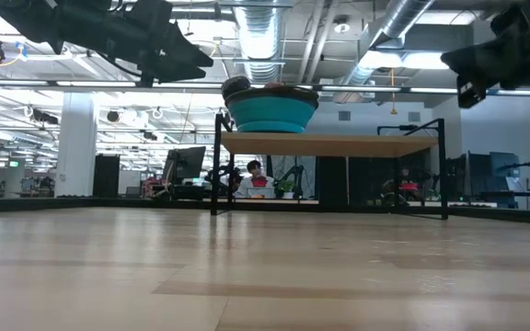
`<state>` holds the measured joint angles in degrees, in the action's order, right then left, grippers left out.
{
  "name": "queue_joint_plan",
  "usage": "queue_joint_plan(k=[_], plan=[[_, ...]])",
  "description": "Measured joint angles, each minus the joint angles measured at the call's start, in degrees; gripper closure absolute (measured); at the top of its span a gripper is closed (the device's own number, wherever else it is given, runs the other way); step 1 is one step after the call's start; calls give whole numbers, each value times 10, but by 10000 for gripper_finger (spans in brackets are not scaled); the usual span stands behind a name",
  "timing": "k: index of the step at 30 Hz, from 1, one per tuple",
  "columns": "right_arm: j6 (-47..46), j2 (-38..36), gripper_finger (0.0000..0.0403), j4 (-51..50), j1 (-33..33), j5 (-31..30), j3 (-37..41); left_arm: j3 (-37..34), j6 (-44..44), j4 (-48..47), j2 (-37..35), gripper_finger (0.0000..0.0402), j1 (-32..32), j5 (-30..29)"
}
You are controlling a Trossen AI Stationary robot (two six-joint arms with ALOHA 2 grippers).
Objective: Pick & Place Fruit
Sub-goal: Return to Home Position
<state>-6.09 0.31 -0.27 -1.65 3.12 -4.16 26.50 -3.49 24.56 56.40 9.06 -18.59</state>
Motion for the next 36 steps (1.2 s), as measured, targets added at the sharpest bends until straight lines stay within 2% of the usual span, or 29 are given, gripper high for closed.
queue_joint_plan(k=[12, 16, 21, 29, 36], plan=[[-34, -2, 400, 21, 84, 0, 37, 0, -2, -1, 0, 189, 0, 0], [13, -2, 400, 27, 112, -10, 37, 0, -2, -1, 0, 189, 0, 0], [53, -1, 400, 21, 109, -85, 37, 0, -4, -1, 0, 189, 0, 0], [82, -2, 400, 21, 97, -90, 38, 0, -4, -1, 0, 189, 0, 0], [36, -2, 400, 21, 98, -89, 38, 0, -4, -1, 0, 189, 0, 0]])
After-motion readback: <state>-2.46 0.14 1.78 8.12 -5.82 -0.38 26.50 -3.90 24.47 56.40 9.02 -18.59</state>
